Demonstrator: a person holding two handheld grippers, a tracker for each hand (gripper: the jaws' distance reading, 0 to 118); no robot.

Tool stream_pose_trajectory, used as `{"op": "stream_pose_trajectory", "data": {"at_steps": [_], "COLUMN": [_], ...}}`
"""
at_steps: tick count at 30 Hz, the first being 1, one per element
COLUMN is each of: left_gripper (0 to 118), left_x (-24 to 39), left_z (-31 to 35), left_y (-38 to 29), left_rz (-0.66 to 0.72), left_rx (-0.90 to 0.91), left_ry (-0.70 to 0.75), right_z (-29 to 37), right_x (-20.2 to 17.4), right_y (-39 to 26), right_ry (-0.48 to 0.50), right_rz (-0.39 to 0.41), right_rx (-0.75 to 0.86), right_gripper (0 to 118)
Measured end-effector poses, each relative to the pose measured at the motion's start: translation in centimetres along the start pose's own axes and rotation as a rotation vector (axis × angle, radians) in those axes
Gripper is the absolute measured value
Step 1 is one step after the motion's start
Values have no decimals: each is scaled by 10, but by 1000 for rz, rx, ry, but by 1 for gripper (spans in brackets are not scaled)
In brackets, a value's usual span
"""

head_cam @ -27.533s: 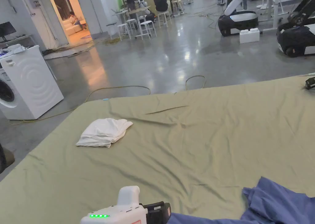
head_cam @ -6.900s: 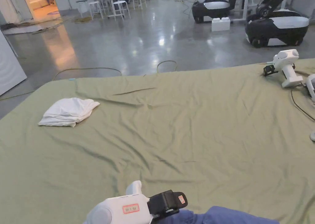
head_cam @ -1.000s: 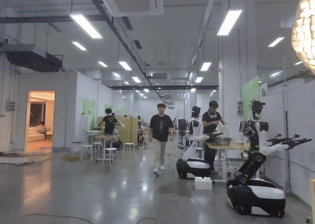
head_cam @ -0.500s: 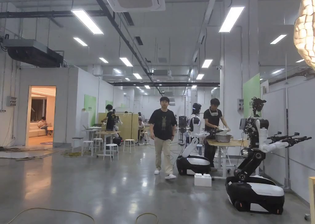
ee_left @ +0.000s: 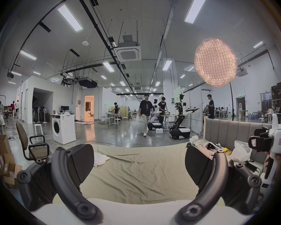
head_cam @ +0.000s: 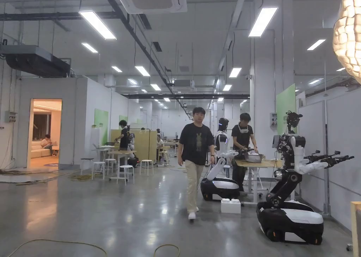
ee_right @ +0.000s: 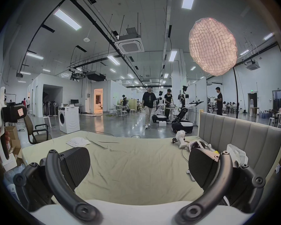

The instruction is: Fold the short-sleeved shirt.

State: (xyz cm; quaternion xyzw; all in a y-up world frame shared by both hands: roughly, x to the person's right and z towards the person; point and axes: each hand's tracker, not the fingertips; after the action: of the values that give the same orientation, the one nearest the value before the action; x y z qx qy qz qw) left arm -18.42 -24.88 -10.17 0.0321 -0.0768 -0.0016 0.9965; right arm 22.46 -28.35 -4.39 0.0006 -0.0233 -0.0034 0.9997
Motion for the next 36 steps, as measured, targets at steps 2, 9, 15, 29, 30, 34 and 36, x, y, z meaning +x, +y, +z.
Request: {"op": "stream_pose_trajectory", "data": {"at_steps": [2, 9, 15, 29, 30, 34, 36], "left_gripper": [115, 115, 115, 115, 115, 115, 115], "left_x": [-1, -1, 0, -1, -1, -2, -2], "left_z": [0, 0, -1, -4, -4, -5, -5], "left_y": [0, 1, 1, 2, 2, 2, 2], "left_rz": [2, 2, -2, -20, -16, 13, 21], "left_rx": [0, -1, -5, -18, -17, -32, -32], "left_ry": [0, -13, -21, -23, -21, -25, -24], "right_z": [2, 4, 7, 9, 9, 7, 5], "right_x": [-1, 1, -1, -1, 1, 4, 9], "right_y": [1, 1, 5, 13, 15, 19, 24], "right_ry": [-8, -6, -3, -17, -9, -87, -39], "right_rz": [1, -38, -46, -104, -126, -244, -361], "right_rx": [1, -7, -5, -14, -21, 0, -15], "right_gripper": [118, 118, 118, 118, 118, 118, 118]}}
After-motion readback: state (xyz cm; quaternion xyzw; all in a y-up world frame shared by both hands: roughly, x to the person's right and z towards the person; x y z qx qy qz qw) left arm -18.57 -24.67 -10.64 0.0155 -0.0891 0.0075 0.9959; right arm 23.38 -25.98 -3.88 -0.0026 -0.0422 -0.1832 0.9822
